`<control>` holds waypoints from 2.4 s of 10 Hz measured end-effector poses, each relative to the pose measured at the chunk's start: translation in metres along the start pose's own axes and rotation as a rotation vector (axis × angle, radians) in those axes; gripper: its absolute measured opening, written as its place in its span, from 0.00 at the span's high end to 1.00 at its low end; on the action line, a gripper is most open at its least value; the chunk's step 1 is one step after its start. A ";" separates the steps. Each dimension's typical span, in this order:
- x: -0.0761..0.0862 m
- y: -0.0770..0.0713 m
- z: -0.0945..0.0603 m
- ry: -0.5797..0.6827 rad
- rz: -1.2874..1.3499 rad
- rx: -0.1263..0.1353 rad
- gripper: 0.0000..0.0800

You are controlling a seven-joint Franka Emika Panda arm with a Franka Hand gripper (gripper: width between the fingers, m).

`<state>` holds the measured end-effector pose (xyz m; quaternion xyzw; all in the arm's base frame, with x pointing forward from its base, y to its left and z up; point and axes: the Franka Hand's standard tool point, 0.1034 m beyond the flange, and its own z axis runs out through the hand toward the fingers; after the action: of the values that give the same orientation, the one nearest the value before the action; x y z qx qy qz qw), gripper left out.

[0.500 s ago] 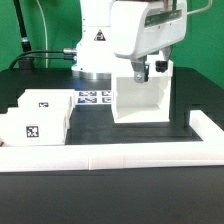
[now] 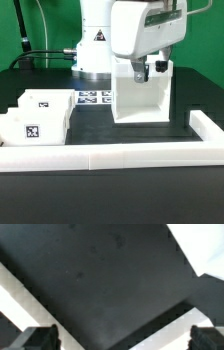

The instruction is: Assemble drawer

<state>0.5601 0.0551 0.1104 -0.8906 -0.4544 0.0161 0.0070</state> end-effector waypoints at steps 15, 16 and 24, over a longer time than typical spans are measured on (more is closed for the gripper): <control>-0.037 -0.084 -0.029 0.047 0.600 -0.069 0.19; -0.035 -0.095 -0.026 0.034 0.684 -0.065 0.19; -0.034 -0.110 -0.018 0.031 0.822 0.005 0.19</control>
Offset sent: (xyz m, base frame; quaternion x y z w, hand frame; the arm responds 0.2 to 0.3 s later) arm -0.0627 -0.0140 0.0239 -0.0513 0.0466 0.1678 0.9834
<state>0.4520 0.0921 0.1320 -0.9981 -0.0606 0.0054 0.0092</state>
